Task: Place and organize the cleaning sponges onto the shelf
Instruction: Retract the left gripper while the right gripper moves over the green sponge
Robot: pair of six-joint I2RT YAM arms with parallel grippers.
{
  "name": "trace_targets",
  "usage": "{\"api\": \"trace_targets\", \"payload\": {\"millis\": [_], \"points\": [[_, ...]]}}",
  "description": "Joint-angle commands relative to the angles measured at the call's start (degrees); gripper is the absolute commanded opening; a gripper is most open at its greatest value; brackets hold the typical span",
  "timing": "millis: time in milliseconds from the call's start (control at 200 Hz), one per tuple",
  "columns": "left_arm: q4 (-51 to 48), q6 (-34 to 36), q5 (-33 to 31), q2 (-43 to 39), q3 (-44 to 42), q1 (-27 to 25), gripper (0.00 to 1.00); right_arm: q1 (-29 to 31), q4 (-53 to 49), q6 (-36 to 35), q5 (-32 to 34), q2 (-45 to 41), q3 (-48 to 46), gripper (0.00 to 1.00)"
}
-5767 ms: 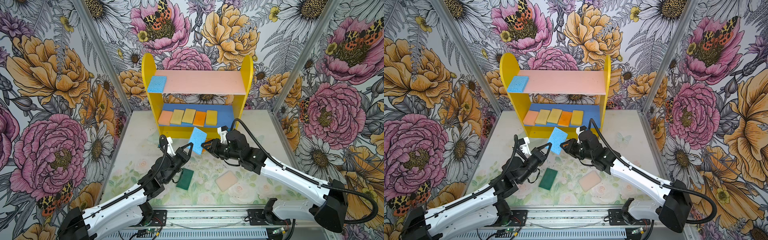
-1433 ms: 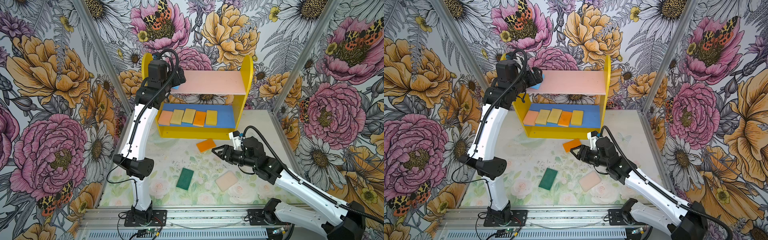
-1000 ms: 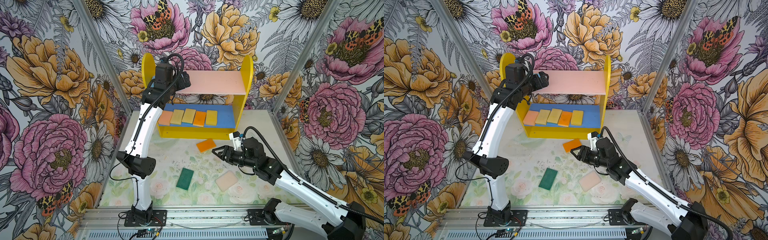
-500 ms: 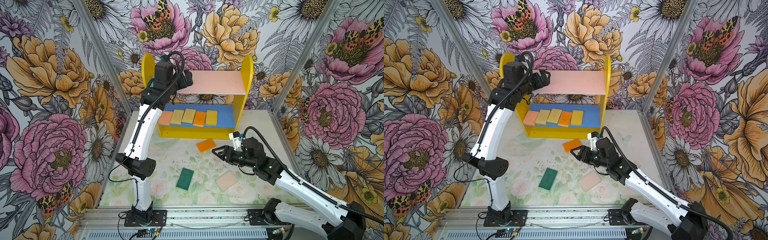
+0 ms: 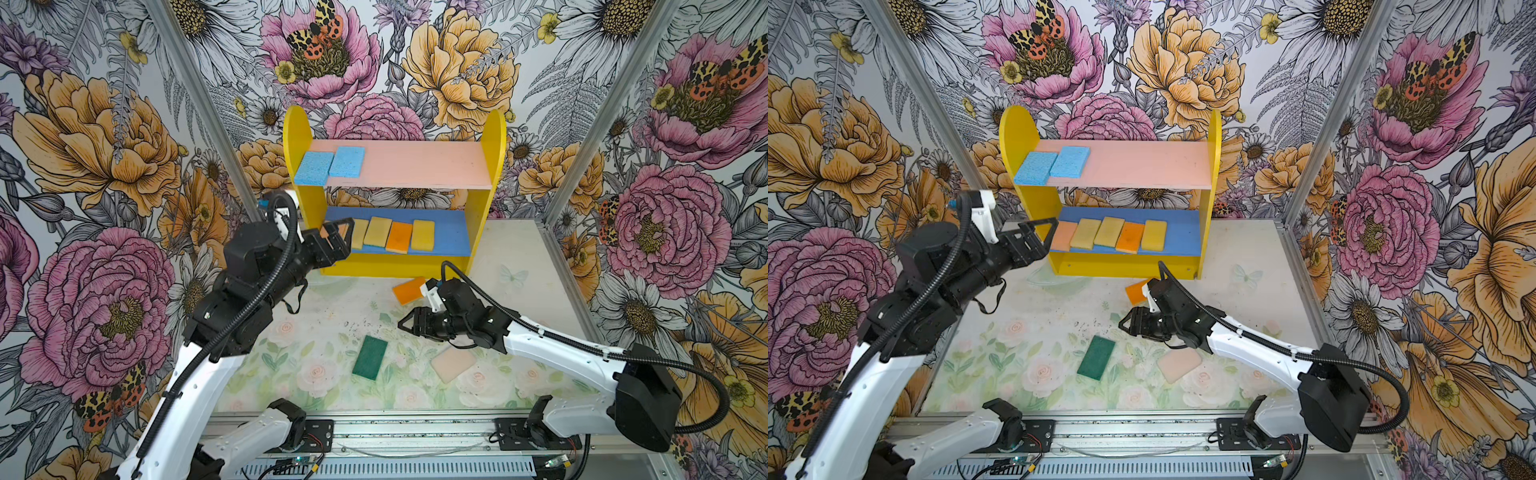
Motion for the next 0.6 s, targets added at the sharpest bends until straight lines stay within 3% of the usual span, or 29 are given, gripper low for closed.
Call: {"api": "trace_targets", "payload": {"millis": [0,220,590], "points": [[0.2,-8.1,0.1,-7.6,-13.0,-0.5,0.99,3.9,-0.8,2.3,4.9,5.4,2.2,0.63],[-1.0,-16.4,-0.1,-22.5,-29.8,-0.4,0.99,7.7,0.7,6.4,9.4,13.8,3.7,0.62],[-4.6,-17.1,0.3,-27.7,-32.8,0.4,0.99,9.6,9.8,11.7,8.0,25.3,7.1,0.53]]}}
